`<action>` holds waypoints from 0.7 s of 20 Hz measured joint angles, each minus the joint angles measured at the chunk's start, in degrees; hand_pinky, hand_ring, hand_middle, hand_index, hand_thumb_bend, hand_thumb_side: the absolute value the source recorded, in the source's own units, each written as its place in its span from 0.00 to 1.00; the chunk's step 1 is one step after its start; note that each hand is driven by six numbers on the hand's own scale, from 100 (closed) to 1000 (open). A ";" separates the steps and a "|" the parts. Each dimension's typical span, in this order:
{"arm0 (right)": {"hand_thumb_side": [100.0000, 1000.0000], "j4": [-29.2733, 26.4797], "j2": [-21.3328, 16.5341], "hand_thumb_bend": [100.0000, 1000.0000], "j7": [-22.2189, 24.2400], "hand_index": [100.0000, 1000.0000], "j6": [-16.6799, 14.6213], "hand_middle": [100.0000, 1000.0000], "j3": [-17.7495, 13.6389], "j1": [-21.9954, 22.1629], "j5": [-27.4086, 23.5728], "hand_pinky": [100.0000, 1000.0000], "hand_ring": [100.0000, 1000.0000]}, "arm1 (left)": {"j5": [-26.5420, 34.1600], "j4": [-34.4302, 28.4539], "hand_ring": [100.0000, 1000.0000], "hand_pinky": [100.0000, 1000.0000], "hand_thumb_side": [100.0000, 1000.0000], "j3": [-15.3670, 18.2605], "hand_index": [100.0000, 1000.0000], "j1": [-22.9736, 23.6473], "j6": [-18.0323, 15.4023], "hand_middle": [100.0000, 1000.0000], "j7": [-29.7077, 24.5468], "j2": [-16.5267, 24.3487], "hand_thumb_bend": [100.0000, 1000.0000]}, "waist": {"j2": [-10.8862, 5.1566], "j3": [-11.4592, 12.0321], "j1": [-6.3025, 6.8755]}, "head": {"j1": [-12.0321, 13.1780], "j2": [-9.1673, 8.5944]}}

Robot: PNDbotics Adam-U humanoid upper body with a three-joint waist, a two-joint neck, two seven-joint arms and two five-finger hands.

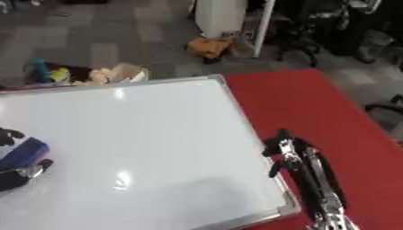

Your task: Wipe the whiteboard clean with a brush.

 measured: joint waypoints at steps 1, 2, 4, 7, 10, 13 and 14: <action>0.82 0.00 0.00 0.00 -0.02 0.56 0.02 0.44 -0.01 0.00 0.00 0.24 0.54 | -0.07 -0.21 0.60 0.33 0.50 -0.21 0.73 0.17 -0.04 0.50 -0.29 0.00 0.52 | 0.00 0.00 0.01 | -0.02 0.00; 0.82 0.00 0.00 0.00 -0.03 0.56 0.03 0.44 -0.03 0.00 0.01 0.24 0.54 | -0.19 -0.33 0.59 0.32 0.49 -0.34 0.73 0.32 -0.05 0.49 -0.54 0.00 0.50 | 0.00 -0.01 0.01 | -0.03 0.00; 0.82 0.00 0.00 0.00 -0.04 0.56 0.03 0.44 -0.11 0.00 0.01 0.24 0.54 | -0.52 -0.35 0.58 0.30 0.49 -0.66 0.73 0.49 -0.12 0.48 -0.92 0.00 0.48 | 0.00 -0.03 0.01 | -0.03 0.00; 0.82 0.00 0.00 0.00 -0.04 0.56 0.03 0.44 -0.11 0.00 0.02 0.24 0.54 | -0.94 -0.35 0.58 0.30 0.48 -1.03 0.72 0.48 -0.34 0.47 -1.25 -0.02 0.46 | 0.00 -0.07 0.01 | -0.03 0.00; 0.82 0.00 0.00 0.00 -0.04 0.56 0.03 0.44 -0.11 0.00 0.02 0.24 0.54 | -0.99 -0.35 0.57 0.30 0.47 -1.42 0.71 0.03 -0.59 0.47 -1.38 -0.37 0.44 | 0.00 -0.10 -0.02 | -0.02 0.00; 0.82 0.00 0.00 0.00 -0.03 0.56 0.04 0.43 -0.11 0.00 0.02 0.24 0.54 | -0.99 -0.30 0.57 0.29 0.47 -2.00 0.71 -1.21 -0.89 0.47 -1.41 -1.25 0.42 | 0.00 -0.22 -0.10 | 0.10 0.00; 0.82 0.00 0.00 0.00 -0.02 0.56 0.04 0.43 -0.11 -0.01 0.02 0.24 0.54 | -1.02 -0.28 0.57 0.29 0.47 -2.16 0.71 -1.76 -1.04 0.47 -1.40 -1.64 0.42 | 0.00 -0.26 -0.12 | 0.17 0.00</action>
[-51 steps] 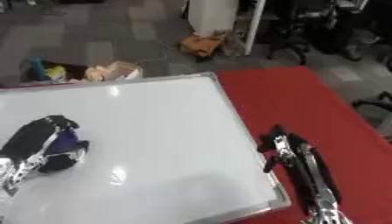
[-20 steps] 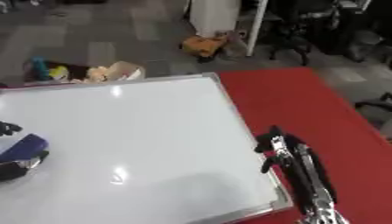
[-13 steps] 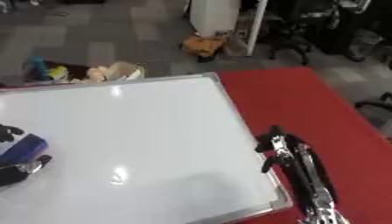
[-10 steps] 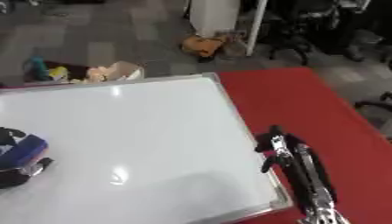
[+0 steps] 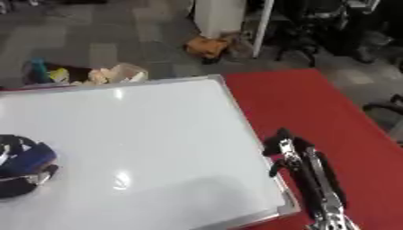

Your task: Wipe the whiteboard clean with a brush.

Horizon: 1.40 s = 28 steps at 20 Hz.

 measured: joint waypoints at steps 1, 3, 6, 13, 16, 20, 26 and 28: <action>0.82 0.00 0.00 0.00 0.01 0.56 0.00 0.43 0.00 0.00 0.00 0.24 0.54 | -0.07 0.04 0.57 0.30 0.47 -0.20 0.71 -0.67 -0.13 0.47 0.05 -0.44 0.42 | 0.00 -0.06 -0.06 | 0.04 0.00; 0.82 0.00 0.00 0.00 0.03 0.56 0.00 0.43 0.01 -0.01 0.00 0.24 0.54 | -0.36 0.52 0.57 0.30 0.46 -0.53 0.71 -1.89 -0.34 0.47 0.10 -1.43 0.42 | 0.00 -0.20 -0.30 | 0.12 -0.01; 0.82 0.00 0.00 0.00 0.14 0.56 0.03 0.43 0.05 -0.02 0.00 0.24 0.54 | -1.03 1.83 0.57 0.29 0.47 -0.88 0.71 -3.38 -0.74 0.47 0.25 -2.77 0.43 | 0.01 -0.33 -0.41 | 0.34 -0.01; 0.82 0.00 0.00 0.00 0.24 0.56 0.00 0.44 0.19 -0.01 0.00 0.24 0.54 | -2.75 3.11 0.62 0.36 0.52 -1.18 0.74 -3.68 -1.40 0.53 -0.08 -3.23 0.59 | 0.05 -0.30 -0.37 | 0.45 -0.01; 0.82 0.00 0.00 0.00 0.29 0.56 0.04 0.44 0.20 -0.01 0.00 0.24 0.54 | -3.38 2.29 0.63 0.37 0.53 -0.76 0.74 -2.95 -1.07 0.54 -0.33 -2.55 0.64 | 0.05 -0.09 -0.28 | 0.33 -0.01; 0.82 0.00 0.00 0.00 0.32 0.56 0.09 0.44 0.19 0.00 0.01 0.24 0.54 | -3.69 0.59 0.61 0.34 0.53 -0.03 0.74 -1.62 -0.29 0.52 -0.50 -1.45 0.65 | 0.04 0.07 -0.29 | 0.18 -0.01; 0.82 0.00 0.00 0.00 0.31 0.56 0.11 0.44 0.18 0.02 0.11 0.24 0.54 | -3.50 -1.46 0.58 0.30 0.52 0.25 0.73 0.04 0.42 0.49 -1.23 -0.38 0.63 | 0.00 0.17 -0.22 | 0.04 -0.01; 0.82 0.00 0.00 0.00 0.30 0.56 0.11 0.44 0.18 0.02 0.13 0.24 0.54 | -3.46 -1.80 0.57 0.27 0.50 0.25 0.73 0.43 0.53 0.47 -1.54 -0.15 0.62 | 0.00 0.18 -0.14 | 0.03 -0.01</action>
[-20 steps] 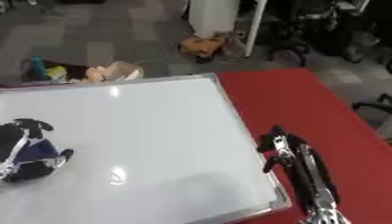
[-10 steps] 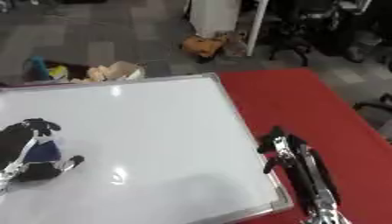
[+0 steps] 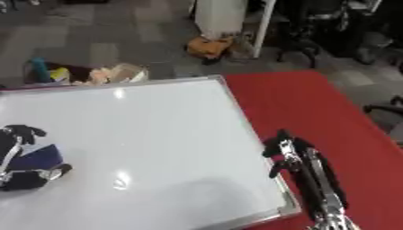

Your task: Wipe the whiteboard clean with a brush.

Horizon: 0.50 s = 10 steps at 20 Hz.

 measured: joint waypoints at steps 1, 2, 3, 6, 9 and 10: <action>0.82 0.00 0.00 0.00 0.00 0.56 0.00 0.44 0.00 0.00 0.01 0.24 0.54 | 0.01 -0.09 0.56 0.26 0.50 0.00 0.73 0.16 0.08 0.46 -0.13 0.00 0.61 | 0.00 -0.01 0.01 | 0.00 0.00; 0.82 0.00 0.00 0.00 -0.01 0.56 0.01 0.44 0.00 0.00 0.02 0.24 0.54 | 0.01 -0.20 0.56 0.26 0.49 -0.01 0.72 0.37 0.13 0.46 -0.23 0.00 0.61 | 0.00 -0.01 0.02 | 0.00 0.00; 0.82 0.00 0.00 0.00 -0.02 0.56 0.01 0.44 -0.01 0.00 0.02 0.24 0.54 | 0.01 -0.29 0.55 0.25 0.49 -0.01 0.72 0.51 0.17 0.44 -0.35 0.00 0.60 | 0.00 -0.02 0.01 | 0.00 0.00; 0.82 0.00 0.00 0.00 -0.03 0.56 0.03 0.44 -0.01 0.01 0.02 0.24 0.54 | 0.00 -0.33 0.52 0.21 0.47 -0.01 0.71 0.90 0.30 0.41 -0.61 0.00 0.60 | 0.00 -0.08 0.02 | -0.01 0.00; 0.82 0.00 0.00 0.00 -0.08 0.56 0.08 0.44 -0.01 0.01 0.03 0.24 0.54 | -0.03 -0.33 0.50 0.18 0.46 -0.01 0.70 0.92 0.39 0.37 -0.66 0.00 0.59 | 0.00 -0.08 0.01 | -0.01 0.00; 0.82 0.00 0.00 0.00 -0.09 0.56 0.09 0.44 -0.01 0.01 0.03 0.24 0.54 | -0.03 -0.33 0.49 0.18 0.46 -0.01 0.70 0.92 0.42 0.36 -0.63 0.00 0.58 | 0.00 -0.08 0.01 | -0.01 0.00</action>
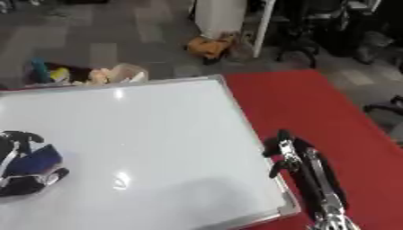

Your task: Wipe the whiteboard clean with a brush.

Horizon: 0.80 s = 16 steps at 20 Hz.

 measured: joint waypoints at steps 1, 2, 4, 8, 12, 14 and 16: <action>0.82 0.00 0.00 0.00 0.00 0.56 0.00 0.44 0.00 0.00 0.00 0.24 0.54 | 0.00 0.00 0.49 0.17 0.46 0.00 0.70 0.00 0.06 0.35 0.06 0.00 0.58 | 0.00 0.00 0.00 | 0.00 0.00; 0.82 0.00 0.00 0.00 -0.01 0.56 0.01 0.44 0.00 0.00 0.00 0.24 0.54 | 0.01 0.00 0.48 0.17 0.46 0.00 0.70 0.00 0.10 0.33 0.11 0.00 0.58 | 0.00 0.00 0.00 | 0.00 0.00; 0.82 0.00 0.00 0.00 -0.01 0.56 0.01 0.44 0.00 0.00 0.00 0.24 0.54 | 0.06 0.01 0.48 0.17 0.45 0.00 0.70 -0.01 0.13 0.33 0.17 -0.01 0.58 | 0.00 0.00 -0.01 | 0.00 0.00; 0.82 0.00 0.00 0.00 -0.01 0.56 0.01 0.44 0.00 0.00 0.00 0.24 0.54 | 0.07 0.16 0.48 0.17 0.46 0.00 0.70 -0.05 0.14 0.34 0.24 -0.05 0.58 | 0.00 -0.05 -0.04 | 0.00 0.00; 0.82 0.00 0.00 0.00 0.00 0.56 0.01 0.44 0.00 0.01 0.01 0.24 0.54 | 0.00 0.61 0.50 0.18 0.48 -0.01 0.72 -0.18 -0.10 0.37 -0.03 -0.08 0.62 | 0.00 -0.05 -0.04 | 0.01 0.00; 0.82 0.00 0.00 0.00 0.00 0.56 0.02 0.44 0.00 0.01 0.02 0.24 0.54 | -0.18 0.96 0.51 0.21 0.51 -0.03 0.73 -0.21 -0.31 0.40 -0.44 -0.09 0.64 | 0.00 -0.07 -0.04 | 0.01 0.00; 0.82 0.00 0.00 0.00 0.00 0.56 0.02 0.44 0.00 0.01 0.02 0.24 0.54 | -0.47 1.21 0.53 0.23 0.52 -0.03 0.74 -0.25 -0.55 0.42 -0.97 -0.10 0.66 | 0.00 -0.07 -0.04 | 0.01 0.00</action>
